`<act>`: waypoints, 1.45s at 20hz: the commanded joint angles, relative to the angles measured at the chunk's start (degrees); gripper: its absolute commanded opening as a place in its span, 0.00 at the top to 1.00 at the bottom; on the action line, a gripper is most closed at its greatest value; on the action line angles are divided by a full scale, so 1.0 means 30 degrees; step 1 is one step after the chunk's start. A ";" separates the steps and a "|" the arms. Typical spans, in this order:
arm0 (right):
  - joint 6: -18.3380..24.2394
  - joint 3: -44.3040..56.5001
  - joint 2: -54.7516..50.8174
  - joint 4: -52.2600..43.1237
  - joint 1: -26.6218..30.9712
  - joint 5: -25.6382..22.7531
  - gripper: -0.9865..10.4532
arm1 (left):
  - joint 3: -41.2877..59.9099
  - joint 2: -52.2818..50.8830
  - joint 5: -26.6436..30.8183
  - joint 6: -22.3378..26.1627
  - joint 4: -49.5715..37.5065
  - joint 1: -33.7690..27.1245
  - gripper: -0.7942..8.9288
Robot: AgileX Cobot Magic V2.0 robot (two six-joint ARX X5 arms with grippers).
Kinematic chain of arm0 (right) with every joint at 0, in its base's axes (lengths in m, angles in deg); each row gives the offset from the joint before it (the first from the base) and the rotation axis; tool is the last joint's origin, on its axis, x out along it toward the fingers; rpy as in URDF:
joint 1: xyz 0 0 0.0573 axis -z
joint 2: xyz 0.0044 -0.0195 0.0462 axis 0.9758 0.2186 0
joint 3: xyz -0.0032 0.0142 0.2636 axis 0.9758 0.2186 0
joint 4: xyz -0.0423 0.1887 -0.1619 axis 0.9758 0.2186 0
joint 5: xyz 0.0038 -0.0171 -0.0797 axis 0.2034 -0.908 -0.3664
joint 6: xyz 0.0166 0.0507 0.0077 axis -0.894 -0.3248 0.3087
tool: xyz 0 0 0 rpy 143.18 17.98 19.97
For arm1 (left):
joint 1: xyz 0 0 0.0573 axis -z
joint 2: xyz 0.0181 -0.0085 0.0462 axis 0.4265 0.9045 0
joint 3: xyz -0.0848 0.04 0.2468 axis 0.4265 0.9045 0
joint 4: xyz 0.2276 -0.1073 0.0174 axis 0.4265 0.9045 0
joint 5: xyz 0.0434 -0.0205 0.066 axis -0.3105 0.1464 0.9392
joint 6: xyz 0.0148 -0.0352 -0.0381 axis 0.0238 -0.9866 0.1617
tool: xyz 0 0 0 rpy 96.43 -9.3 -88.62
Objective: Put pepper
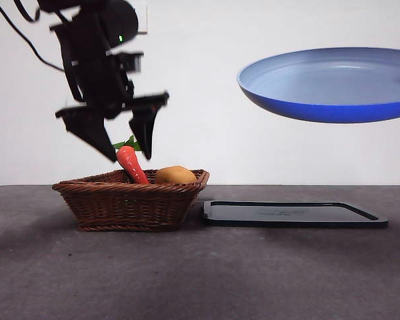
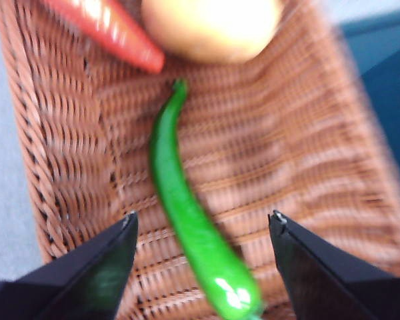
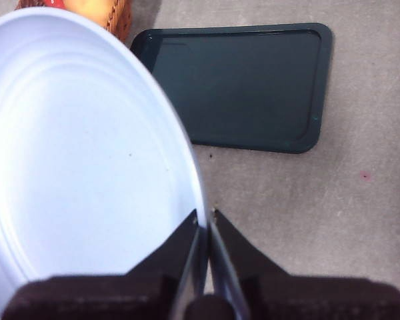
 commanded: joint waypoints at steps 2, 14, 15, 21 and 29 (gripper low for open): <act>-0.0306 -0.0408 0.0036 -0.0226 0.0007 0.0168 0.91 | -0.0503 0.1443 0.0350 -0.0066 -0.0102 0.0131 0.56; -0.0233 -0.0408 0.0044 -0.0240 0.0007 0.0175 0.91 | -0.0503 0.3111 0.0831 -0.0138 -0.0386 0.0765 0.62; -0.0233 -0.0408 0.0044 -0.0240 0.0007 0.0182 0.91 | -0.0503 0.3111 0.0801 -0.0146 -0.0379 0.0852 0.64; -0.0211 -0.0408 0.0044 -0.0248 0.0007 0.0182 0.91 | -0.0503 0.3111 0.0772 -0.0226 0.0029 0.0889 0.76; -0.0080 -0.0408 0.0044 -0.0248 0.0007 0.0175 0.91 | -0.0525 0.3016 0.0714 -0.0474 -0.0007 0.0882 0.79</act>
